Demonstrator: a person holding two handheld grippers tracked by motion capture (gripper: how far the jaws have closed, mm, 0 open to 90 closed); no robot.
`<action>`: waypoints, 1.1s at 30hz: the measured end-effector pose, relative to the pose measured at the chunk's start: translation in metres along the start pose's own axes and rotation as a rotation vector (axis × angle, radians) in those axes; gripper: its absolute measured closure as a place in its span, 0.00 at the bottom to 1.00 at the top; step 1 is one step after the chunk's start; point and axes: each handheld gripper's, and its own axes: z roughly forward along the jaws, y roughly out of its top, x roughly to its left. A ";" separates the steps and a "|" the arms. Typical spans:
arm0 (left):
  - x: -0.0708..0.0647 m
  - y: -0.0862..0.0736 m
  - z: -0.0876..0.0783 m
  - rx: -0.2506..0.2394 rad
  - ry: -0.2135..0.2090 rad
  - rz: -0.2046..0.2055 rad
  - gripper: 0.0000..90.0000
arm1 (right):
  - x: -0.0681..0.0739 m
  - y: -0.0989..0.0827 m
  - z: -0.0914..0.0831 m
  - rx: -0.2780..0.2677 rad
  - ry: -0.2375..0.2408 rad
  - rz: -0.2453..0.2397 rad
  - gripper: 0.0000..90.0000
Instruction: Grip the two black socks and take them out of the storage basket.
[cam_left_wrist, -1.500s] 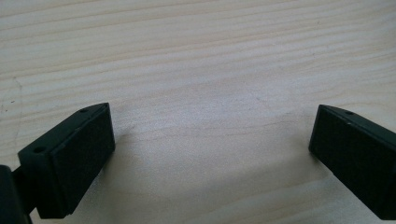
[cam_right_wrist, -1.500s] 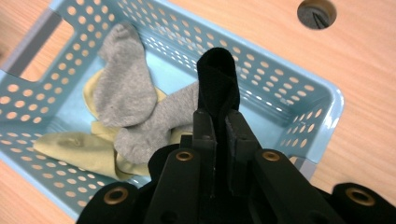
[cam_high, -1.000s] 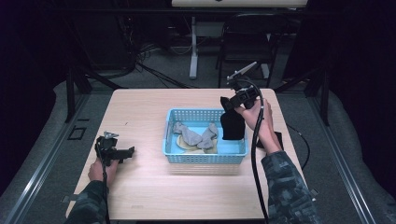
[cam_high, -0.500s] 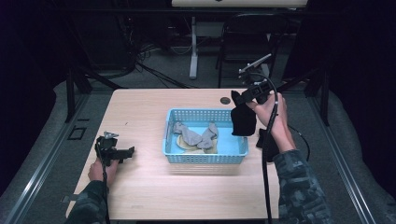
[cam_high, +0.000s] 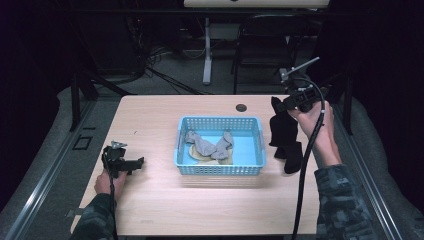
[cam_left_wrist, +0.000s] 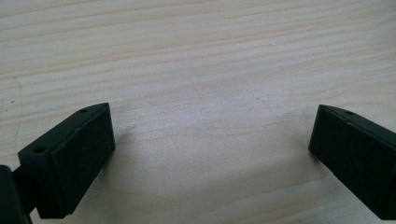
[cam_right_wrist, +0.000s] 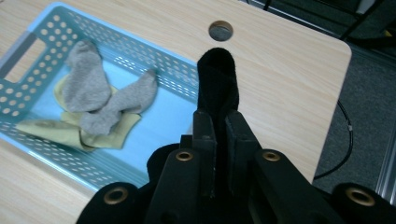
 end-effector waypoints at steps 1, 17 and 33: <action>0.000 0.000 0.000 0.000 0.000 0.000 0.00 | -0.003 -0.003 0.000 0.006 -0.012 0.003 0.94; 0.000 0.000 0.000 -0.001 0.000 0.001 0.00 | -0.056 -0.049 0.068 0.150 -0.019 0.145 0.93; 0.000 0.000 0.000 0.000 0.000 0.001 0.00 | -0.069 -0.082 0.152 0.241 0.007 0.248 0.85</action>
